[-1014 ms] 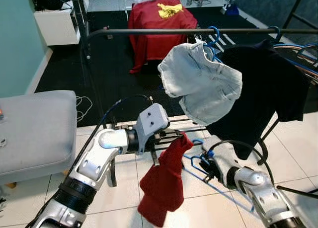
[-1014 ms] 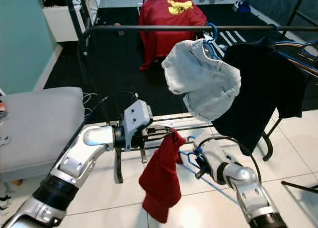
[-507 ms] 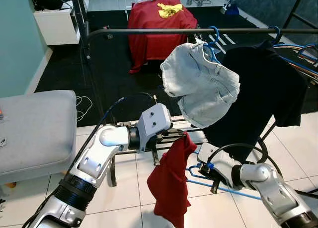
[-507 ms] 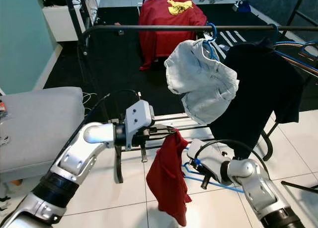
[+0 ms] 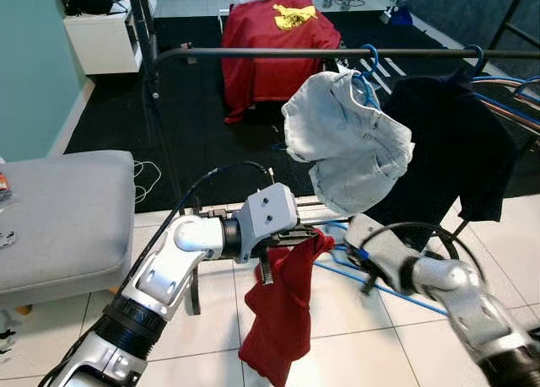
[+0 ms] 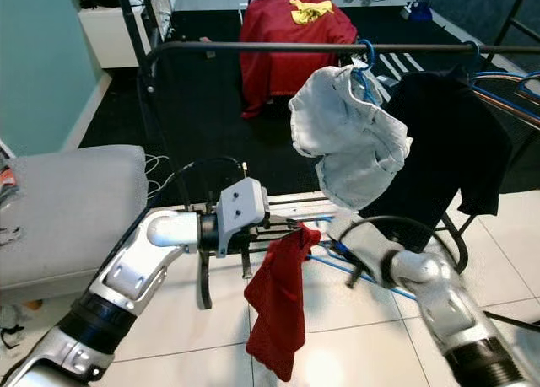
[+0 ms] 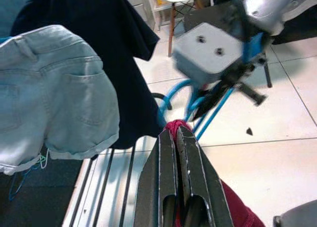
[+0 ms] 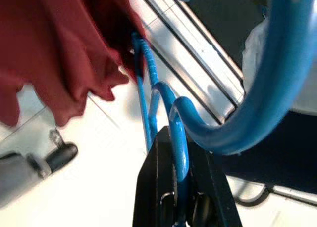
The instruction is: Hang hanger
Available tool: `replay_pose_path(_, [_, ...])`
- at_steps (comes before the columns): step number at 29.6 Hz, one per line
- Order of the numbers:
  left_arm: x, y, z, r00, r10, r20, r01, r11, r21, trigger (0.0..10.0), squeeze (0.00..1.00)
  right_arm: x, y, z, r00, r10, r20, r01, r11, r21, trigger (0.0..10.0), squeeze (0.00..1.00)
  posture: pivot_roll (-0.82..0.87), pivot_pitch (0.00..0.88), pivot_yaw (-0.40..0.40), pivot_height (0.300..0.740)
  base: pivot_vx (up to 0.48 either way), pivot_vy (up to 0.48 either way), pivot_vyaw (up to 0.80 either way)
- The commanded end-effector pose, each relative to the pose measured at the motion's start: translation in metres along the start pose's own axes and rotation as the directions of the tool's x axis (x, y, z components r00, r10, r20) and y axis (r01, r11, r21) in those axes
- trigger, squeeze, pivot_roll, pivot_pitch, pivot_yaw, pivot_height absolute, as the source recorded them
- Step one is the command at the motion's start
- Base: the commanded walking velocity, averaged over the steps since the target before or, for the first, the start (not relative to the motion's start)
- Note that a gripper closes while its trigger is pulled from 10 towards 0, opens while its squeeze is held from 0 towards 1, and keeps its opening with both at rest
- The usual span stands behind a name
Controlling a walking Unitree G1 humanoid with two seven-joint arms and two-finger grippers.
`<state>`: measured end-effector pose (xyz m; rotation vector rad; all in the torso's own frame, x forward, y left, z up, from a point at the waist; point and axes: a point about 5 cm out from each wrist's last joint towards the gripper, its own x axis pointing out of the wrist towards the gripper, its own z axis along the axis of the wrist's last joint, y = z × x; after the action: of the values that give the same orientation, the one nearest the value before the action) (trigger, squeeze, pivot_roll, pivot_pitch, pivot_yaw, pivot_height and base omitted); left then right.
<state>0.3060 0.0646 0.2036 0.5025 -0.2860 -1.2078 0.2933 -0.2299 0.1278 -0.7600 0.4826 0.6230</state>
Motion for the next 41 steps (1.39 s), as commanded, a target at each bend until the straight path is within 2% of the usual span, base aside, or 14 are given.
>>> replay_pose_path(1, [-0.001,0.005,0.005,0.999,0.025,0.046,-0.025,1.0,0.002,10.0,0.0,-0.007,0.002,-0.006,0.999,0.038,-0.003,-0.038,0.999,0.024,10.0,0.0,-0.09,0.134,-0.005,0.74,0.0,0.0,0.0])
replay_pose_path(4, [0.001,0.005,0.009,0.997,0.031,0.075,-0.032,0.999,0.002,10.0,0.0,-0.009,0.008,-0.001,0.994,0.104,0.042,-0.105,0.994,0.023,10.0,0.0,-0.09,0.132,-0.005,0.74,0.0,0.0,0.0])
replay_pose_path(6, [0.006,0.005,0.015,0.993,0.025,0.112,-0.026,1.0,0.005,10.0,0.0,-0.01,0.02,0.009,0.973,0.204,0.108,-0.205,0.979,0.002,10.0,0.0,-0.09,0.128,-0.005,0.74,0.0,0.0,0.0])
replay_pose_path(10, [0.01,0.003,0.017,0.992,0.001,0.125,-0.002,1.0,0.01,10.0,0.0,-0.008,0.023,0.013,0.964,0.235,0.125,-0.232,0.972,-0.039,10.0,0.0,-0.1,0.122,-0.005,0.74,0.0,0.0,0.0])
replay_pose_path(17, [0.013,-0.004,0.02,0.989,-0.057,0.133,0.055,0.998,0.014,10.0,0.0,-0.003,0.014,0.014,0.977,0.191,0.097,-0.183,0.979,-0.087,10.0,0.0,-0.1,0.114,-0.005,0.74,0.0,0.0,0.0])
replay_pose_path(22, [0.014,-0.009,0.021,0.987,-0.082,0.137,0.082,0.997,0.006,10.0,0.0,0.002,-0.002,0.018,0.993,0.061,0.096,-0.053,0.995,-0.08,10.0,0.0,-0.09,0.109,-0.009,0.74,0.0,0.0,0.0])
replay_pose_path(28, [0.014,-0.007,0.023,0.986,-0.075,0.148,0.075,0.997,0.005,10.0,0.0,0.001,-0.004,0.027,0.984,0.03,0.177,-0.022,0.999,-0.048,10.0,0.0,-0.09,0.112,-0.009,0.74,0.0,0.0,0.0])
replay_pose_path(30, [0.014,-0.007,0.023,0.986,-0.075,0.148,0.075,0.997,0.005,10.0,0.0,0.001,-0.004,0.027,0.984,0.03,0.177,-0.022,0.999,-0.048,10.0,0.0,-0.09,0.112,-0.009,0.74,0.0,0.0,0.0])
replay_pose_path(31, [0.014,-0.008,0.024,0.984,-0.07,0.164,0.073,0.997,-0.008,10.0,0.0,0.003,-0.002,0.03,0.975,0.028,0.223,-0.022,0.999,-0.028,10.0,0.0,-0.09,0.101,-0.009,0.74,0.0,0.0,0.0])
replay_pose_path(34, [0.014,-0.008,0.024,0.984,-0.07,0.164,0.073,0.997,-0.008,10.0,0.0,0.003,-0.002,0.03,0.975,0.028,0.223,-0.022,0.999,-0.028,10.0,0.0,-0.09,0.101,-0.009,0.74,0.0,0.0,0.0])
replay_pose_path(35, [0.014,-0.011,0.024,0.981,-0.076,0.176,0.081,0.997,-0.021,10.0,0.0,0.004,0.005,0.033,0.958,0.043,0.284,-0.046,0.999,0.003,10.0,0.0,-0.08,0.047,0.001,0.74,0.0,0.0,0.0])
replay_pose_path(36, [0.014,-0.011,0.024,0.981,-0.076,0.176,0.081,0.997,-0.021,10.0,0.0,0.004,0.005,0.033,0.958,0.043,0.284,-0.046,0.999,0.003,10.0,0.0,-0.08,0.047,0.001,0.74,0.0,0.0,0.0])
replay_pose_path(37, [0.019,-0.006,0.034,0.971,-0.07,0.228,0.079,0.997,-0.028,10.0,0.0,0.007,0.009,0.04,0.929,0.076,0.363,-0.091,0.995,0.026,10.0,0.0,-0.08,0.068,0.002,0.74,0.0,0.0,0.0])
replay_pose_path(41, [0.024,0.002,0.04,0.966,-0.06,0.251,0.066,0.998,-0.018,10.0,0.0,0.013,0.011,0.039,0.933,0.12,0.338,-0.132,0.991,0.014,10.0,0.0,-0.09,0.09,-0.001,0.74,0.0,0.0,0.0])
